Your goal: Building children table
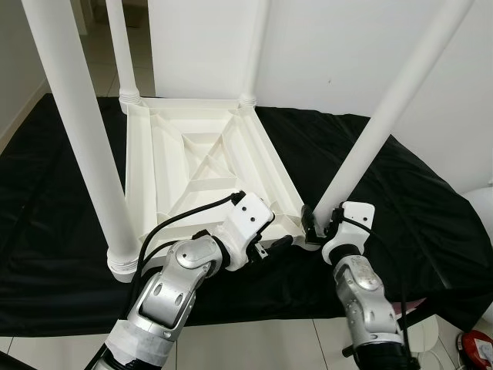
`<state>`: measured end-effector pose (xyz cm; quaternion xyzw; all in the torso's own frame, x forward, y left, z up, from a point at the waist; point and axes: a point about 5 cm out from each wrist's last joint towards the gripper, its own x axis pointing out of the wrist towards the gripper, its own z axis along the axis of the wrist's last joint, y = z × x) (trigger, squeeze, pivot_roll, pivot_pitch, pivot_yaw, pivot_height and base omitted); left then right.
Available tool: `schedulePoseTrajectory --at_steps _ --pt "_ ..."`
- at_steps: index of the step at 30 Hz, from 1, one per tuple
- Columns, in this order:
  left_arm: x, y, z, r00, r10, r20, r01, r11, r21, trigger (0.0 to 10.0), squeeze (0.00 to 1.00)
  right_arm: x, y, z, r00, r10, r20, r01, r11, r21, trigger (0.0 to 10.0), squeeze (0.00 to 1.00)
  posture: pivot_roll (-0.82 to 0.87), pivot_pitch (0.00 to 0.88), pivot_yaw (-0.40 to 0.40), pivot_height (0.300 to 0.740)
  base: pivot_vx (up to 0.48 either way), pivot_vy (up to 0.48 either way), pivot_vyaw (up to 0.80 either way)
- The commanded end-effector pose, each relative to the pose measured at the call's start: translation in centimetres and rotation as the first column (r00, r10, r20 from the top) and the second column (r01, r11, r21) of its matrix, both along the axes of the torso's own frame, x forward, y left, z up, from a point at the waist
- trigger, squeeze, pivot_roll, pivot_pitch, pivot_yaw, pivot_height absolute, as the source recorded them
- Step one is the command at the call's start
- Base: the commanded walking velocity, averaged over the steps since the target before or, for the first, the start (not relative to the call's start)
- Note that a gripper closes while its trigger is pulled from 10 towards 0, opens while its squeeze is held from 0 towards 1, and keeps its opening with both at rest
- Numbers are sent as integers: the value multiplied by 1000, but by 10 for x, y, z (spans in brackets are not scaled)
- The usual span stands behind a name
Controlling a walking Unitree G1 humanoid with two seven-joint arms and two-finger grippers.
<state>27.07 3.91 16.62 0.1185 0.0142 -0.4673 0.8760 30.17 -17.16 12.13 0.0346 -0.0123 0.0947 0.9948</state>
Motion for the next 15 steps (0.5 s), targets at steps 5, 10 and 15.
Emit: schedulePoseTrajectory --at_steps 5,10,15 --pt "3 0 2 999 39 5 -39 999 -4 10000 0 9 -7 7 978 207 36 -205 978 -48 10000 0 -1 0 -109 740 0 0 0" --pt "4 1 3 999 42 9 -42 999 -5 10000 0 16 -7 9 942 335 25 -333 940 -68 10000 0 4 0 -110 740 0 0 0" --pt "5 1 4 999 44 12 -44 999 -5 10000 0 23 -3 7 904 428 -11 -427 898 -107 10000 0 8 0 -104 740 0 0 0"
